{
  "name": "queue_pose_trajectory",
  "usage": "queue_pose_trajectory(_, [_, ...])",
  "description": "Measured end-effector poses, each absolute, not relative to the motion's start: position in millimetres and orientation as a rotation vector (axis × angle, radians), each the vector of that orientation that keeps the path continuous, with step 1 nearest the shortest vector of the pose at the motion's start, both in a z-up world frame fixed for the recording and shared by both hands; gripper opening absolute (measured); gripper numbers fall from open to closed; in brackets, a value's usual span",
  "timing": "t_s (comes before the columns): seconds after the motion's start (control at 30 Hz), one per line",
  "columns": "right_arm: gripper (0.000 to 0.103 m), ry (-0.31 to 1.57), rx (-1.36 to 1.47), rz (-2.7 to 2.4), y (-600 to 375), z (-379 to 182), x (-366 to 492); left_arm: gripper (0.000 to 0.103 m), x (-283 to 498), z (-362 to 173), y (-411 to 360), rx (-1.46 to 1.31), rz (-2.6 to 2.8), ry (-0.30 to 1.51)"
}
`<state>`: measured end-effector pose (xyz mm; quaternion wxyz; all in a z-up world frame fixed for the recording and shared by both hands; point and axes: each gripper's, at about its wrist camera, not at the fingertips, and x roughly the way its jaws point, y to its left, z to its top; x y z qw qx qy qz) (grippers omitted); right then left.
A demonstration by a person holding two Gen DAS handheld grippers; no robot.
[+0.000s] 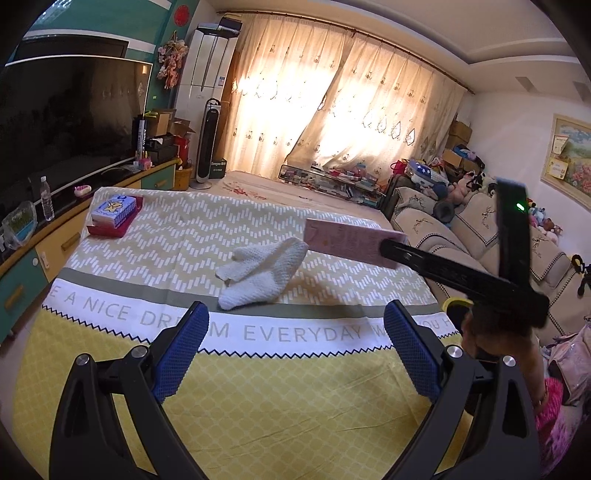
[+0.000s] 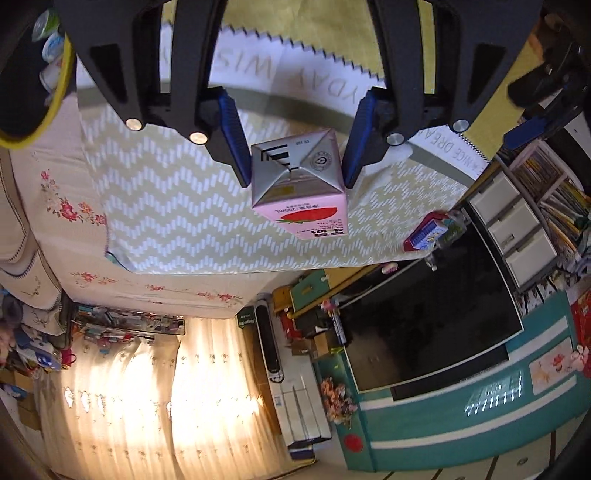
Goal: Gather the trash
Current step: 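Carry the milk carton with the right gripper into the bin and release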
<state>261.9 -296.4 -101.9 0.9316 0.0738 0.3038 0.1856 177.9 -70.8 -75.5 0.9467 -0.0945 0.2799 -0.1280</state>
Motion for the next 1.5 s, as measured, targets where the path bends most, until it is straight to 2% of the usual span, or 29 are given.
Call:
queue_pose_trajectory(0.23, [0.048,0.499,0.228,0.239,-339.1,-111.8,193.8,0.094,168.6,-79.1,-80.8,-0.176,-0.269,0.560])
queue_pose_trajectory(0.67, [0.048,0.439,0.367,0.149,-425.9,-106.6,138.9,0.094,166.5,-90.2,-107.0,-0.142,-0.285,0.587])
queue_pose_trajectory(0.9, [0.048,0.364,0.348,-0.017,-474.8,-91.2,114.8,0.094,169.2,-91.4,-111.6,-0.135,-0.288,0.597])
queue_pose_trajectory(1.23, [0.048,0.444,0.307,-0.279,-550.0,-127.3,135.4,0.094,177.3,-101.6,-118.3,-0.126,-0.293,0.628])
queue_pose_trajectory(1.5, [0.049,0.480,0.305,-0.335,-570.8,-149.6,157.9,0.094,181.3,-104.2,-124.3,-0.116,-0.296,0.642])
